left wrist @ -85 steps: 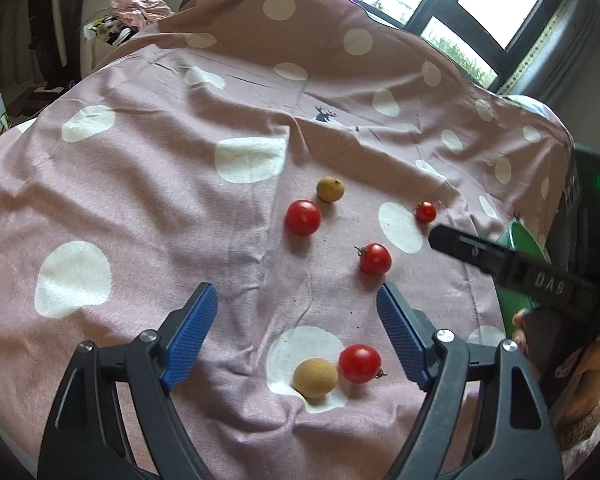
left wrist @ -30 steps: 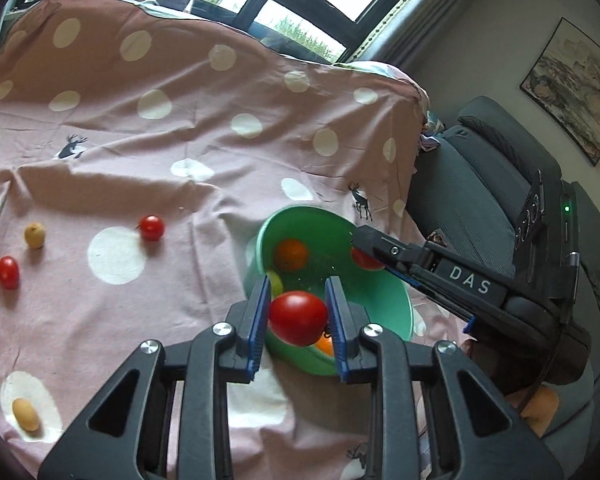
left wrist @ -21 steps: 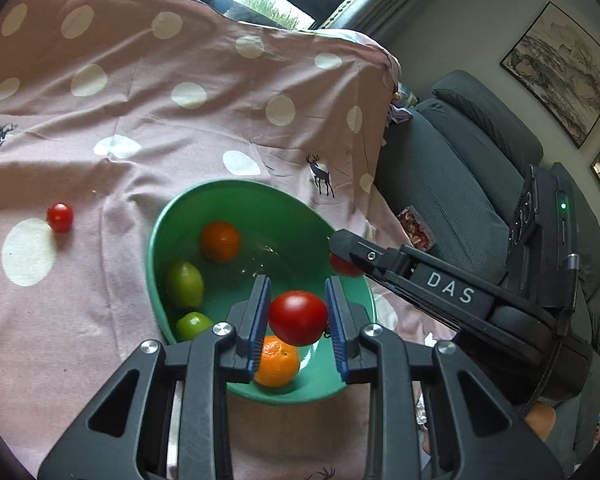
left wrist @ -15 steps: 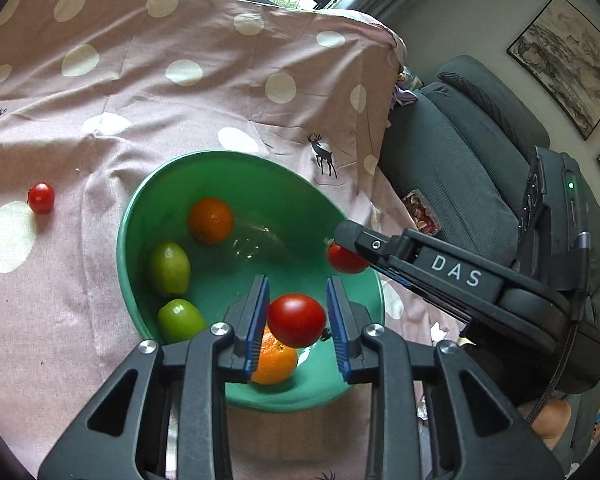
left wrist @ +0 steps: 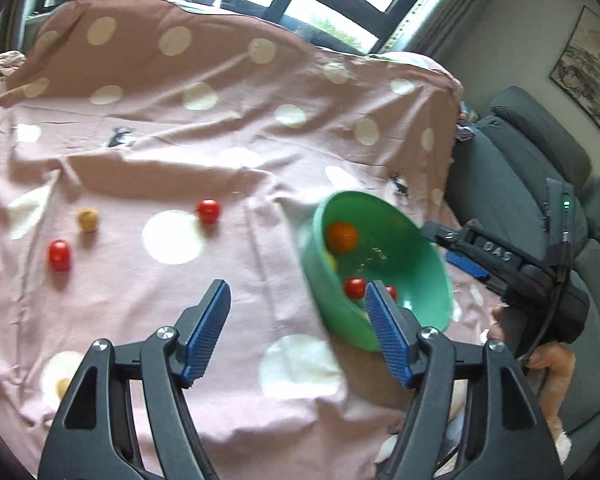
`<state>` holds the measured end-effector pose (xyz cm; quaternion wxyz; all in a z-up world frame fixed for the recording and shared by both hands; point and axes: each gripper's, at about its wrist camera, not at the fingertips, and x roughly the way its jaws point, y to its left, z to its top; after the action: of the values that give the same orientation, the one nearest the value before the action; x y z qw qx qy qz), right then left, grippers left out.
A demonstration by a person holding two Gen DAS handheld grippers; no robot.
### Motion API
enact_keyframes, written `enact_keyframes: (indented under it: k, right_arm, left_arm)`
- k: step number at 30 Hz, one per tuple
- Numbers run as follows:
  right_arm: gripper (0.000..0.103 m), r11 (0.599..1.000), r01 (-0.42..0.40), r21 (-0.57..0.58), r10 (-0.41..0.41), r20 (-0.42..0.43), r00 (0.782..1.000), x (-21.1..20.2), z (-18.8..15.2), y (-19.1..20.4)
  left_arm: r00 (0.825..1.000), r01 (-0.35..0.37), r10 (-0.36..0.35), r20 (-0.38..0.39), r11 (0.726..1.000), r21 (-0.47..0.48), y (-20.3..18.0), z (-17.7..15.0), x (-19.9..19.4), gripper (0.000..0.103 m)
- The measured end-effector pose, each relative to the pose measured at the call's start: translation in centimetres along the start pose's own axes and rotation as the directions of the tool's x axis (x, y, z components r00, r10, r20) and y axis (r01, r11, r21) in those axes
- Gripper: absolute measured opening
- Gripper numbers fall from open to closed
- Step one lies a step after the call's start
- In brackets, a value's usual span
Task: Organize fruits
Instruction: 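Close the left gripper on a red tomato while the right gripper grasps another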
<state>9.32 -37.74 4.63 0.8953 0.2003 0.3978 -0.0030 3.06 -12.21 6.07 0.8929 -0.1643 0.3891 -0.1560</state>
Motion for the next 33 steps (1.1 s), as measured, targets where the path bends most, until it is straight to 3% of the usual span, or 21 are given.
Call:
enact_keyframes:
  k: [3, 6, 11, 14, 16, 19, 21, 23, 26, 33]
  right_arm:
    - [0.066, 0.999, -0.009, -0.044, 0.009, 0.002, 1.000, 0.1, -0.4, 1.7]
    - [0.066, 0.995, -0.034, -0.097, 0.034, -0.001, 0.999, 0.3, -0.9, 3.9]
    - [0.066, 0.969, -0.161, -0.186, 0.153, -0.052, 0.987, 1.2, -2.7, 8.5]
    - [0.066, 0.939, -0.260, -0.224, 0.243, -0.101, 0.965, 1.8, -4.1, 11.4]
    - [0.066, 0.919, -0.315, -0.239, 0.292, -0.128, 0.948, 2.4, -4.9, 13.0]
    - [0.066, 0.906, -0.359, -0.225, 0.325, -0.174, 0.929, 4.1, -5.2, 14.7]
    - [0.065, 0.913, -0.351, -0.207, 0.311, -0.204, 0.928, 5.8, -4.9, 15.5]
    - [0.055, 0.915, -0.341, -0.217, 0.293, -0.223, 0.930, 7.1, -4.7, 16.4]
    - [0.050, 0.925, -0.318, -0.209, 0.262, -0.255, 0.931, 9.5, -4.2, 17.2]
    - [0.046, 0.937, -0.204, -0.285, 0.135, -0.244, 0.960, 14.2, -3.6, 18.3]
  left_arm:
    - [0.992, -0.126, 0.126, 0.008, 0.992, -0.001, 3.7, -0.7, -2.3, 0.069]
    - [0.982, -0.190, 0.191, -0.004, 0.979, -0.078, 7.8, -1.7, -3.8, 0.068]
    - [0.968, -0.252, 0.247, -0.053, 0.958, -0.138, 12.4, -3.1, -3.4, 0.066]
    - [0.965, -0.262, 0.255, -0.065, 0.951, -0.166, 13.4, -2.3, -2.5, 0.058]
    - [0.955, -0.297, 0.290, -0.065, 0.937, -0.183, 13.8, -1.3, -1.8, 0.057]
    - [0.955, -0.295, 0.292, -0.045, 0.938, -0.183, 13.8, 0.7, -0.7, 0.056]
    - [0.945, -0.326, 0.325, -0.033, 0.934, -0.149, 13.5, 2.1, 0.3, 0.054]
    - [0.936, -0.352, 0.350, -0.036, 0.928, -0.125, 13.7, 3.3, 1.4, 0.052]
    - [0.947, -0.322, 0.319, -0.047, 0.932, -0.166, 15.2, 4.0, 2.6, 0.049]
    - [0.940, -0.340, 0.330, -0.087, 0.924, -0.174, 16.5, 3.9, 3.8, 0.046]
